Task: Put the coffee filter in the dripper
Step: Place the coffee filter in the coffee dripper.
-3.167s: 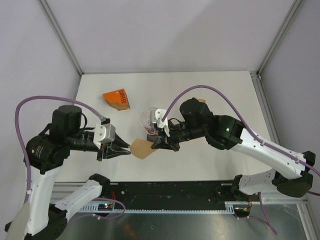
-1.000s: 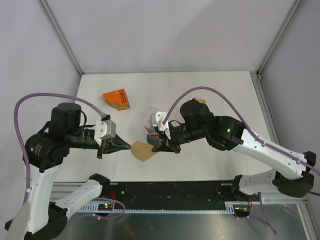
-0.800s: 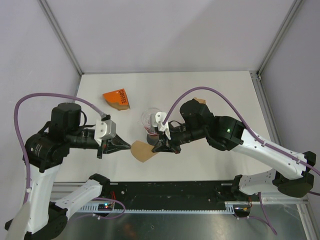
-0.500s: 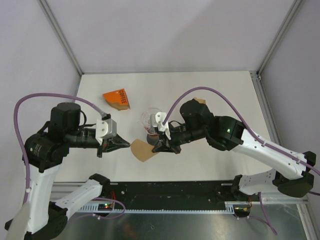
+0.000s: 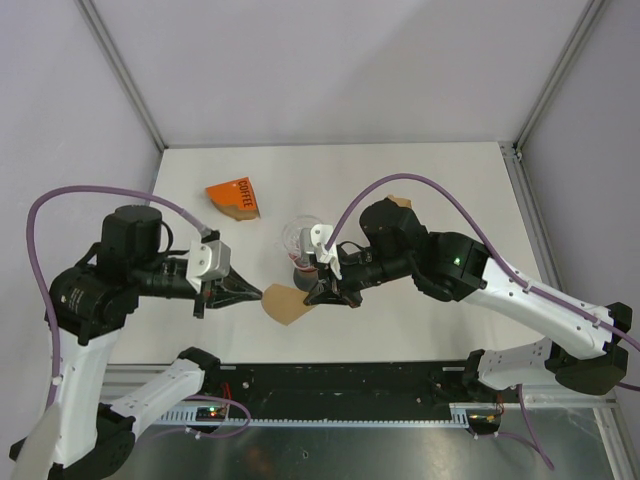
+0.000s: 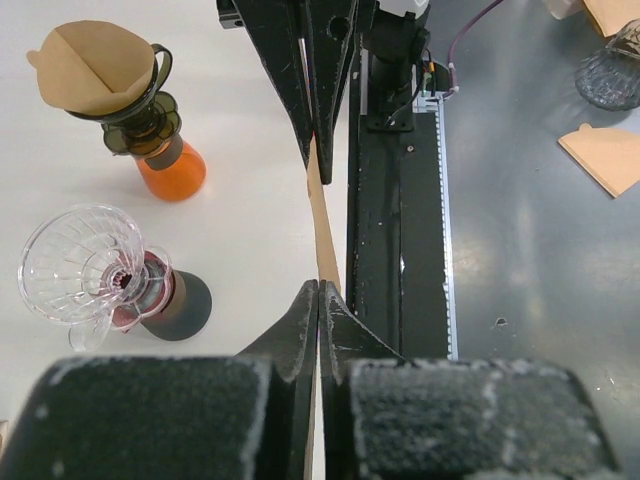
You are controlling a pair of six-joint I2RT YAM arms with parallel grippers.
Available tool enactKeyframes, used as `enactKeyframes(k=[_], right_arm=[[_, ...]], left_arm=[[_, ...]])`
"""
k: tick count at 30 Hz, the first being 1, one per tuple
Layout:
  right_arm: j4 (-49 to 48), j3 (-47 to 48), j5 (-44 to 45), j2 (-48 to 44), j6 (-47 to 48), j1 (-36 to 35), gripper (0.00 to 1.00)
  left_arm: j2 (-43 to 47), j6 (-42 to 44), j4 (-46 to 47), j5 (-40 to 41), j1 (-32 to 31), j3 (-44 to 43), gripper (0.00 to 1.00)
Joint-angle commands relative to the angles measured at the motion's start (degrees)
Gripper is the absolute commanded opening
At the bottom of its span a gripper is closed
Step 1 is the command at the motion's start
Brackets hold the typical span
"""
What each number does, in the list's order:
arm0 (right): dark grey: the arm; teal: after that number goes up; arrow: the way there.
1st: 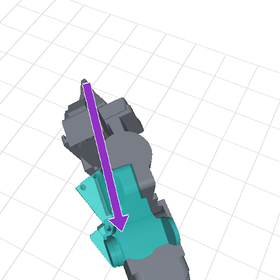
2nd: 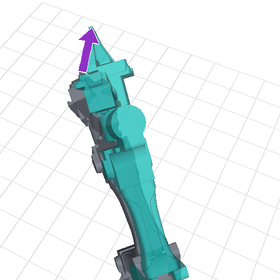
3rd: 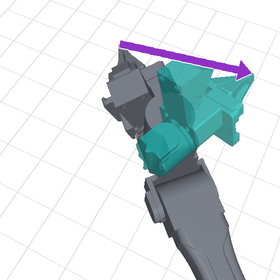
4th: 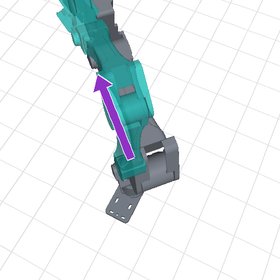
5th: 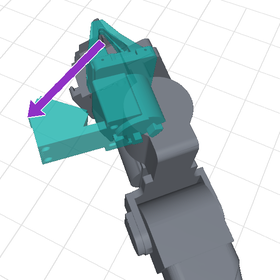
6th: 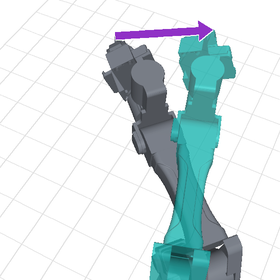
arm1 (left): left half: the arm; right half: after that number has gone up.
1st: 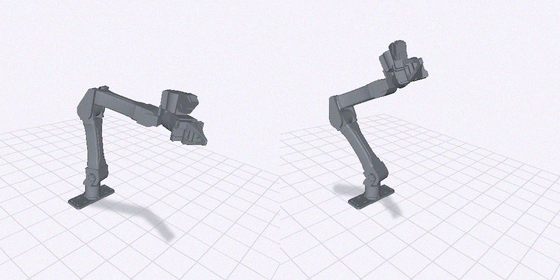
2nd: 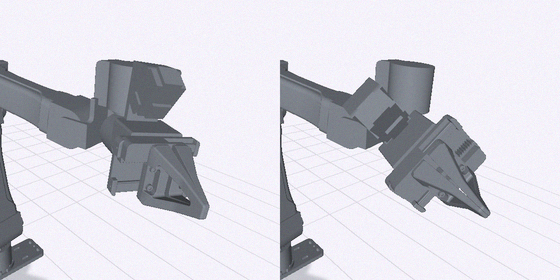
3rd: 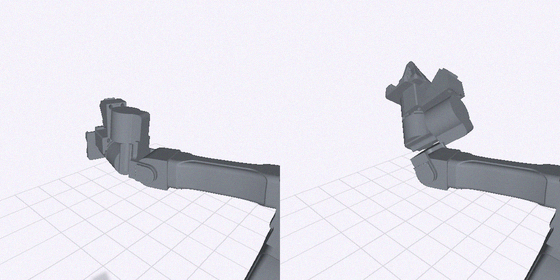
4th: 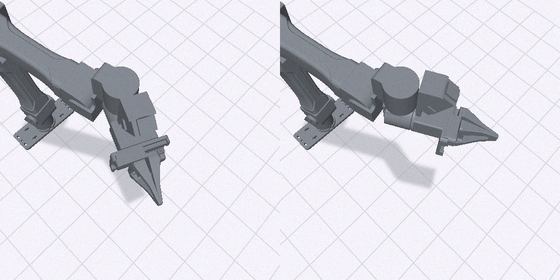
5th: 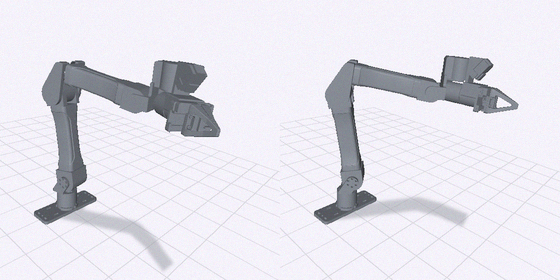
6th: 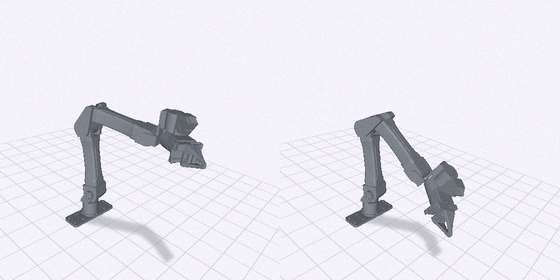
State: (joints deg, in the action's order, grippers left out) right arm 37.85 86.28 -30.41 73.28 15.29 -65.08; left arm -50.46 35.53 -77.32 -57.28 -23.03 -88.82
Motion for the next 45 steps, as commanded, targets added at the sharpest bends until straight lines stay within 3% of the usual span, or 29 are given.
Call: enactKeyframes(k=[1, 10, 45], right_arm=[[-1.17, 2.03, -0.33, -1.2, 0.58, -0.39, 0.0], [-1.07, 2.12, -0.34, -1.41, 0.6, -0.4, 0.0], [-1.19, 2.31, -0.75, -1.03, 0.77, -0.48, 0.0]], left_arm=[[0.23, -0.06, -0.01, -1.65, -0.29, 0.19, 0.0], [-0.1, 1.31, -0.35, 5.73, -0.27, -1.34, 0.0], [-0.76, -0.15, 2.7, -1.39, -0.39, -0.5, 0.0]])
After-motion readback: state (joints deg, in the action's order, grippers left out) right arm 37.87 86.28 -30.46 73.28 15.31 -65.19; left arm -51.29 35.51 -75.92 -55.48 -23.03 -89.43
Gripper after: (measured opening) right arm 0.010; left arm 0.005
